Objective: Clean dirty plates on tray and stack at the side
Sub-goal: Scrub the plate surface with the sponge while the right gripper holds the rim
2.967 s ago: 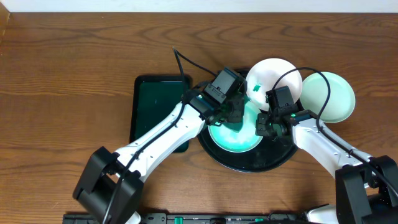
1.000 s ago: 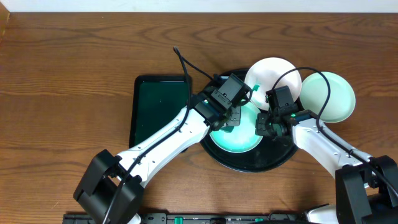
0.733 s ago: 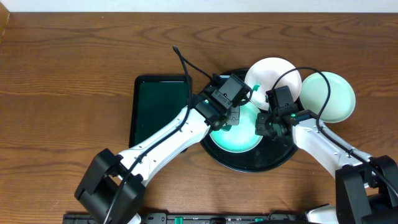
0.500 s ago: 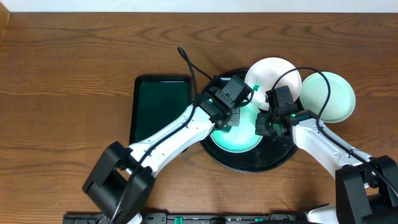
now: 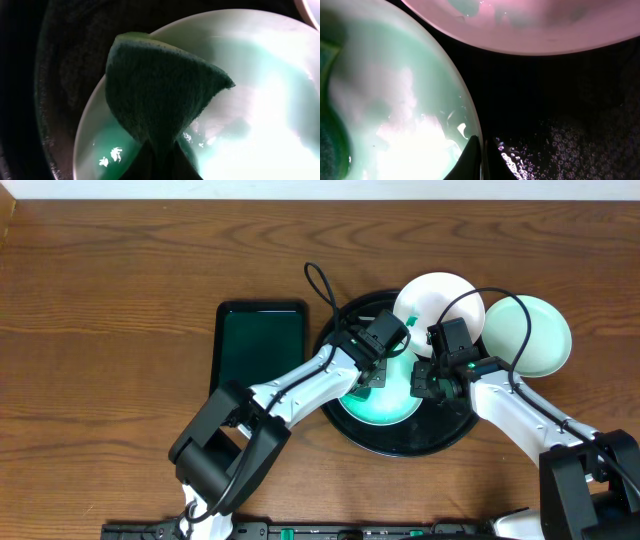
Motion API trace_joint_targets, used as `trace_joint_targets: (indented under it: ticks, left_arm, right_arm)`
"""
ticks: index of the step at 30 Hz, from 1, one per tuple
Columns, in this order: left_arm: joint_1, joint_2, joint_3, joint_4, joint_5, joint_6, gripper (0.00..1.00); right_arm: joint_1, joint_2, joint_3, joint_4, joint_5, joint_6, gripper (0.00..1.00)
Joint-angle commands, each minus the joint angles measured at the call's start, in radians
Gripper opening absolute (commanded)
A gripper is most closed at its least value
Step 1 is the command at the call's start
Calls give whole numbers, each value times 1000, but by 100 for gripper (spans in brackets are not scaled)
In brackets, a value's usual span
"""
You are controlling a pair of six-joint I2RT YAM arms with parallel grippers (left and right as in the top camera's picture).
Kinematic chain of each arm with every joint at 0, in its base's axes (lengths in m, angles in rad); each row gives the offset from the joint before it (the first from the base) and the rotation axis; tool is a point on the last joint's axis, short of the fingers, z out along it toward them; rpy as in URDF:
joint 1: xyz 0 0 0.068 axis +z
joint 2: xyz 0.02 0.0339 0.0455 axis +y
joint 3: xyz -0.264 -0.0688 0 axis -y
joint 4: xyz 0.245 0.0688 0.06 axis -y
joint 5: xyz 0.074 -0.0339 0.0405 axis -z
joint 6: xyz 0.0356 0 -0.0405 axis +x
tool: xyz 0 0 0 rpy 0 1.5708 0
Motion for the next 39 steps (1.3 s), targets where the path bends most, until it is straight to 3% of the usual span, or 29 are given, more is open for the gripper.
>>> trace_joint_targets:
  ticks: [1, 8, 13, 23, 29, 39]
  left_arm:
    - [3, 52, 3, -11, 96, 14, 7]
    - [3, 6, 3, 1, 349, 18, 7]
    - [5, -94, 3, 8, 365, 42, 7]
    - [6, -232, 2, 0, 178, 63, 7]
    - [6, -176, -2, -27, 43, 62, 8]
    - [3, -18, -11, -27, 59, 14, 7]
  right_arm:
    - [10, -18, 8, 3, -8, -15, 1]
    - [10, -18, 8, 3, -8, -15, 1]
    - [10, -18, 8, 4, -8, -15, 1]
    - [10, -18, 8, 4, -8, -15, 1]
    - [10, -18, 8, 4, -8, -15, 1]
    - [10, -18, 8, 5, -8, -15, 1]
